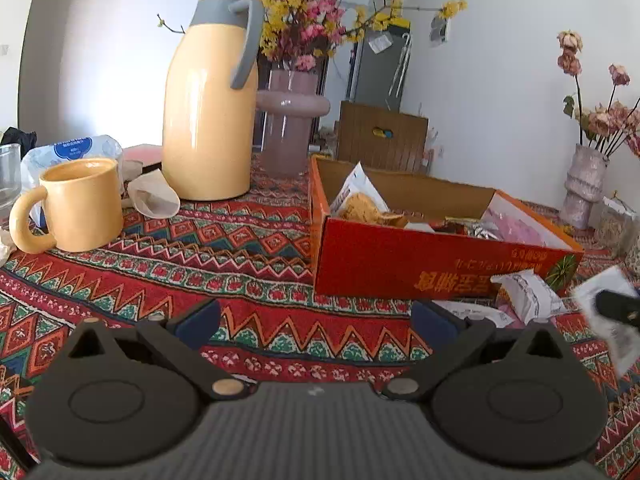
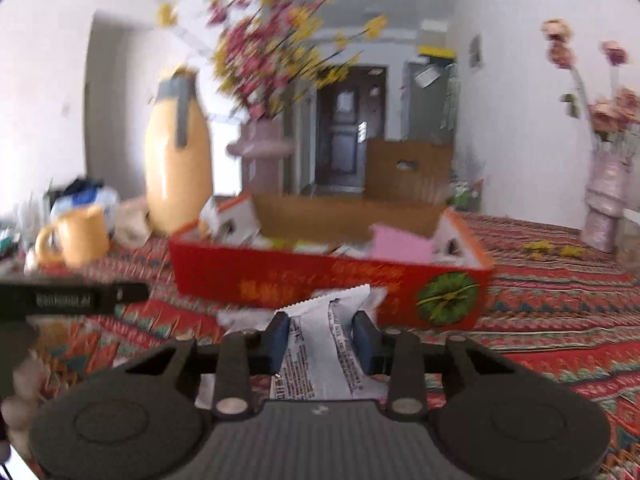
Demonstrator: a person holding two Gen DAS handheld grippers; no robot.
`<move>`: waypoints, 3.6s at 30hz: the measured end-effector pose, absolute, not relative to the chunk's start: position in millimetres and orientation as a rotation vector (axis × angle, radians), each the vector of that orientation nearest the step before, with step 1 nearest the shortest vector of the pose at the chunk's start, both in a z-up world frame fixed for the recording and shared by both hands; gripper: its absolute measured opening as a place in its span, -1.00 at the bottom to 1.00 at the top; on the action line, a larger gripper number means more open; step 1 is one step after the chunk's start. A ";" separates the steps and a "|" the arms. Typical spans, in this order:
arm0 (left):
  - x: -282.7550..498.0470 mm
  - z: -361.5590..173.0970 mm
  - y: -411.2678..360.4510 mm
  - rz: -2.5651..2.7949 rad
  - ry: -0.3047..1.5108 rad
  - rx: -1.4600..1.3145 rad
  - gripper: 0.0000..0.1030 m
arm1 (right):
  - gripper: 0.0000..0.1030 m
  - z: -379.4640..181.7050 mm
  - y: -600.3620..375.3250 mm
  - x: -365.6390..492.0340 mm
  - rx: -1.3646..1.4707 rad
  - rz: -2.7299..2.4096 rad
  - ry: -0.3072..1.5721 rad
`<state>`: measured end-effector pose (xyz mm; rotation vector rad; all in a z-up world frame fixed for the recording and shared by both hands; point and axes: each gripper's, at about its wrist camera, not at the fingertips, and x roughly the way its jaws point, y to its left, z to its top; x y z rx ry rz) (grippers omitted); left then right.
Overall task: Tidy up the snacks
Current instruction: 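Grasp a white printed packet with the right tool while the left tool grasps another, then carry both white packets into the box and open both tools to release them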
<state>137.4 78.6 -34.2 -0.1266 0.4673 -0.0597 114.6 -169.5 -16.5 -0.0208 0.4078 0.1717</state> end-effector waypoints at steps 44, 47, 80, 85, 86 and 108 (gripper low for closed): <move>125.2 -41.7 -12.1 -0.283 0.695 0.083 -0.18 | -0.34 -37.2 -275.1 60.0 0.213 0.094 0.423; 122.6 -39.5 -10.3 -0.278 0.678 0.081 -0.18 | -0.34 -37.7 -273.2 59.7 0.211 0.099 0.426; 139.1 40.9 3.6 -0.176 0.391 -0.045 -0.18 | -0.33 8.5 -246.0 117.5 0.146 0.146 0.294; 158.0 49.5 1.1 -0.167 0.372 -0.059 -0.18 | -0.33 14.1 -239.9 142.7 0.142 0.160 0.288; 162.9 51.3 0.3 -0.162 0.368 -0.061 -0.18 | -0.33 15.1 -238.8 147.7 0.140 0.161 0.288; 269.0 22.1 2.9 -0.018 0.392 -0.166 -0.18 | -0.33 11.3 -214.3 280.1 0.113 0.162 0.307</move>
